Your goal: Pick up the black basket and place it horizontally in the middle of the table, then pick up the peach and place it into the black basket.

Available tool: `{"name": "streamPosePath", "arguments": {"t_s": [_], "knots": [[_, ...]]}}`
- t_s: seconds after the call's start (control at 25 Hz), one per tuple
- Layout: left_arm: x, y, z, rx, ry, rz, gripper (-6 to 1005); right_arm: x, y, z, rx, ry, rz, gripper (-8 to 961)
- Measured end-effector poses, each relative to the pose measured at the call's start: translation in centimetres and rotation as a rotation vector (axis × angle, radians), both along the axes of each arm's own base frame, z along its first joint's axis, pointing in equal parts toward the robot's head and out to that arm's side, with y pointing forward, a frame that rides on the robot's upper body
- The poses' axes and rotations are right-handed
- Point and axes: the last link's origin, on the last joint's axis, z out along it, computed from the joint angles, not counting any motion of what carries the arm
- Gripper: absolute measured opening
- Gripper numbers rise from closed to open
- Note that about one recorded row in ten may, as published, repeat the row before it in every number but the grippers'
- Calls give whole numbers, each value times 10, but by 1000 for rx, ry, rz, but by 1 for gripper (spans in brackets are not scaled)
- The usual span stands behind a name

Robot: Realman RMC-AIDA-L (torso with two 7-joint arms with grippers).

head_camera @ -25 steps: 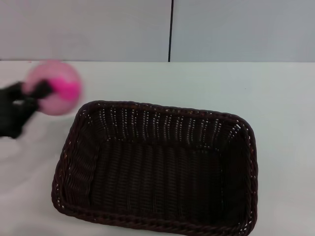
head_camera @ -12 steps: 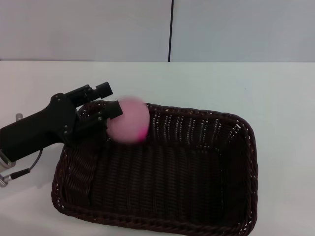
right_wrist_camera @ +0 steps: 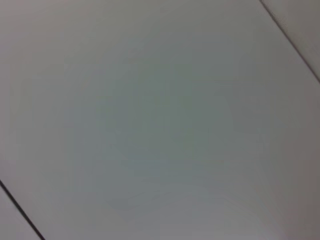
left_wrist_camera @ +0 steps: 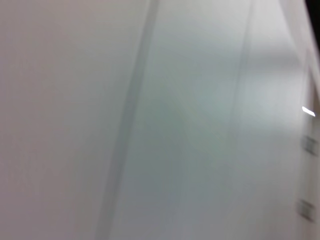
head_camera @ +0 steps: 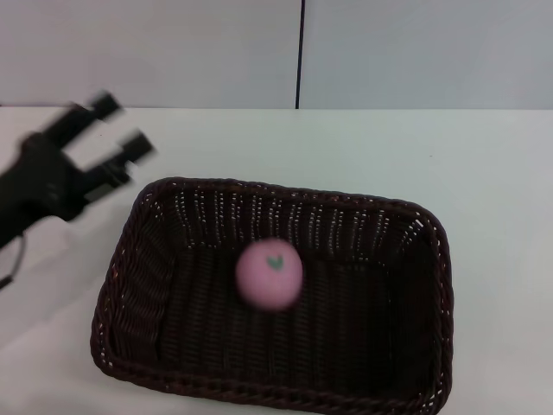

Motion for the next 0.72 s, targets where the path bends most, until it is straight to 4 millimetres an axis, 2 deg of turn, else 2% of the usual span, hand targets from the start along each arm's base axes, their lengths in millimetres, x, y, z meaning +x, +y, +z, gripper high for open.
{"name": "streamPosePath", "arguments": {"t_s": [0.04,0.12,0.2,0.24,0.4,0.6,0.72], "knots": [[0,0,0,0,0,0,844,0,-1,0,3,0,-2,485],[-9,-5,8,129,-44,61,848,1,-3,1,7,0,-4,485],[-27,-16,19,358,-102,193,852,3,-5,2,13,1,-10,485],[-27,-16,19,358,-102,193,855,3,-5,2,13,1,-10,485],[-55,-33,30,722,-201,482,859,4,-8,4,21,0,-16,485],[-70,-39,36,863,-163,617,859,6,-11,6,33,-3,-22,485],[-73,-40,39,887,-151,637,859,7,-12,8,45,-2,-27,485]]}}
